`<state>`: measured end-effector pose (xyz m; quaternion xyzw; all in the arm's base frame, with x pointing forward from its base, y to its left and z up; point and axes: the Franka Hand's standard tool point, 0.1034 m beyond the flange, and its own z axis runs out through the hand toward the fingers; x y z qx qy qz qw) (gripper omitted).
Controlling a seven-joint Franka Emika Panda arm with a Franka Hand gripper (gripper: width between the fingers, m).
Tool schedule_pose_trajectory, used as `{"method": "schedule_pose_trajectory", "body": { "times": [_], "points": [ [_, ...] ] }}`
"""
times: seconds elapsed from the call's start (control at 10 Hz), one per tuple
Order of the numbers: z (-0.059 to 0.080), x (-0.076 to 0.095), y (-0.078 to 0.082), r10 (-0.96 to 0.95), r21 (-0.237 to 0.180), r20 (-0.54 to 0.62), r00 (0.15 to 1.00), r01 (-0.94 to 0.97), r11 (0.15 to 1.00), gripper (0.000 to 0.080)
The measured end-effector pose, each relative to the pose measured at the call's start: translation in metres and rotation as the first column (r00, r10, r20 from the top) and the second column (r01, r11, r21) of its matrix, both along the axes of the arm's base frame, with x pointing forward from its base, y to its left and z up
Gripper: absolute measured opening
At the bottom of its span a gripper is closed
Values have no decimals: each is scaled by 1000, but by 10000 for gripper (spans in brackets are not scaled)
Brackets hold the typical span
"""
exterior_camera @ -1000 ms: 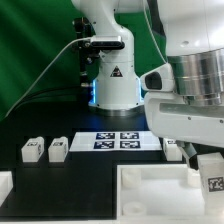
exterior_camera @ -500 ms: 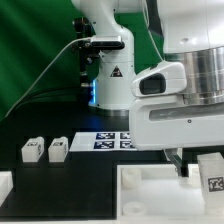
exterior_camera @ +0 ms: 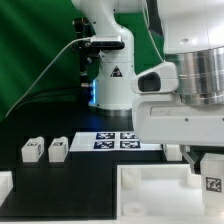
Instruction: Assemble one leg
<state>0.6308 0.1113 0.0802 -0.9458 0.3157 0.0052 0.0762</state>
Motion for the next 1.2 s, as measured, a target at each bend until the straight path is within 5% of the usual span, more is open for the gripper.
{"method": "schedule_pose_trajectory", "body": {
  "times": [0.2,0.5,0.7,0.8,0.9,1.0,1.1,1.2],
  "points": [
    [0,1,0,-289,15,-41,956,290,957,292],
    [-3,-3,-5,-774,66,-163,612,789,610,292],
    [-3,-3,-5,-862,44,-204,464,884,465,294],
    [-3,-3,-5,-849,49,-198,489,870,490,294],
    [-4,-3,-5,-845,49,-196,498,865,499,365],
    [-4,-3,-5,-832,53,-192,520,852,520,547],
    [-4,-3,-3,-810,59,-175,560,827,559,547],
    [-4,-1,4,-677,82,-90,731,682,726,618]
  ]
}}
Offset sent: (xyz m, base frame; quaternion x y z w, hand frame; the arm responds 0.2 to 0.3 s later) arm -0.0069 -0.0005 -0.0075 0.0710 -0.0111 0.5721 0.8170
